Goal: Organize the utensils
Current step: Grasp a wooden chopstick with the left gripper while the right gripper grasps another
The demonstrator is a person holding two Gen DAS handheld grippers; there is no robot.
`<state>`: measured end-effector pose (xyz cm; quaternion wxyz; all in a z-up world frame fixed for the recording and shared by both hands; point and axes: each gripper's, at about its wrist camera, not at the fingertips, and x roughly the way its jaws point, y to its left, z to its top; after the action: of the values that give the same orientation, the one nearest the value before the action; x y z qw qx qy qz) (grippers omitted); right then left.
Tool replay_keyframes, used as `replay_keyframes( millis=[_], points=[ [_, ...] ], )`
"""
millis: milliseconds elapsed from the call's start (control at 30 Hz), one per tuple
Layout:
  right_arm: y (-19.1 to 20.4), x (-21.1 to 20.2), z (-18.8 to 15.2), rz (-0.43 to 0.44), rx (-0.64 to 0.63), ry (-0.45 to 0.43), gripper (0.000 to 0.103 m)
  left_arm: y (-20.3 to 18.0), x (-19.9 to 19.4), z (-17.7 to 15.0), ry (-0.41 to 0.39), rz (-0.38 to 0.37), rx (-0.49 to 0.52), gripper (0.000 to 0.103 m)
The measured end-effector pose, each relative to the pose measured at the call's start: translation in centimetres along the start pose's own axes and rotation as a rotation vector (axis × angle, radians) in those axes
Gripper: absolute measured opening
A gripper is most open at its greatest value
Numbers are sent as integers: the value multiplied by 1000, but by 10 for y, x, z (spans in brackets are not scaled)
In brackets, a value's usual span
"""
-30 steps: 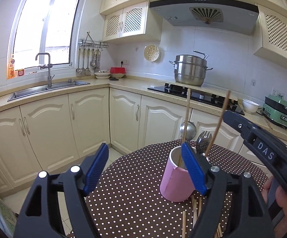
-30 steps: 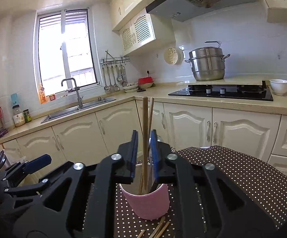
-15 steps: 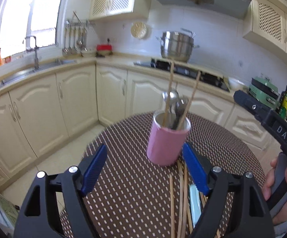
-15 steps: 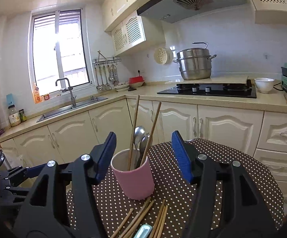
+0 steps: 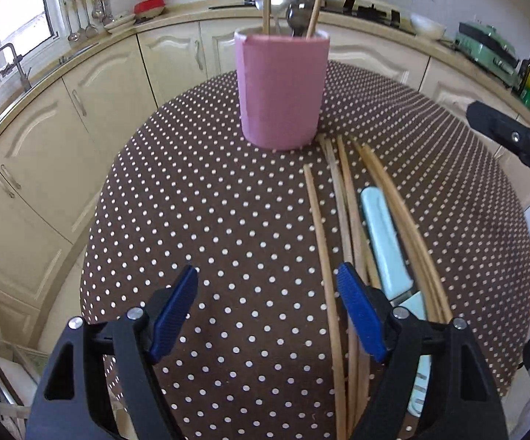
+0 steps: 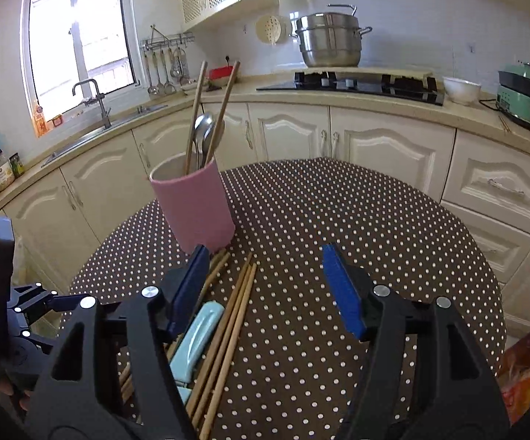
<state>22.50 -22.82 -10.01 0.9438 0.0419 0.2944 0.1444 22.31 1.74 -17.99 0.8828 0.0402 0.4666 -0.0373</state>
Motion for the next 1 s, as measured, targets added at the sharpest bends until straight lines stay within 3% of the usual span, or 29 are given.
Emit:
replay_keyframes(
  millis=[300,533,600,800,1000],
  points=[
    [-8,12,-13,10,10,82,64,-10,15,0,28,39,40,77],
    [1,44,-16,5,-55,259,64,-16,27,14,54,28,39,76],
    [6,51,-21,9,-84,304,64,-11,27,14,56,-15,14,69],
    [11,62,-29,-35,-125,353,64,5,24,14,44,-13,-25,45],
    [18,68,-34,-60,-158,375,64,15,27,17,44,-18,-49,39]
  ],
)
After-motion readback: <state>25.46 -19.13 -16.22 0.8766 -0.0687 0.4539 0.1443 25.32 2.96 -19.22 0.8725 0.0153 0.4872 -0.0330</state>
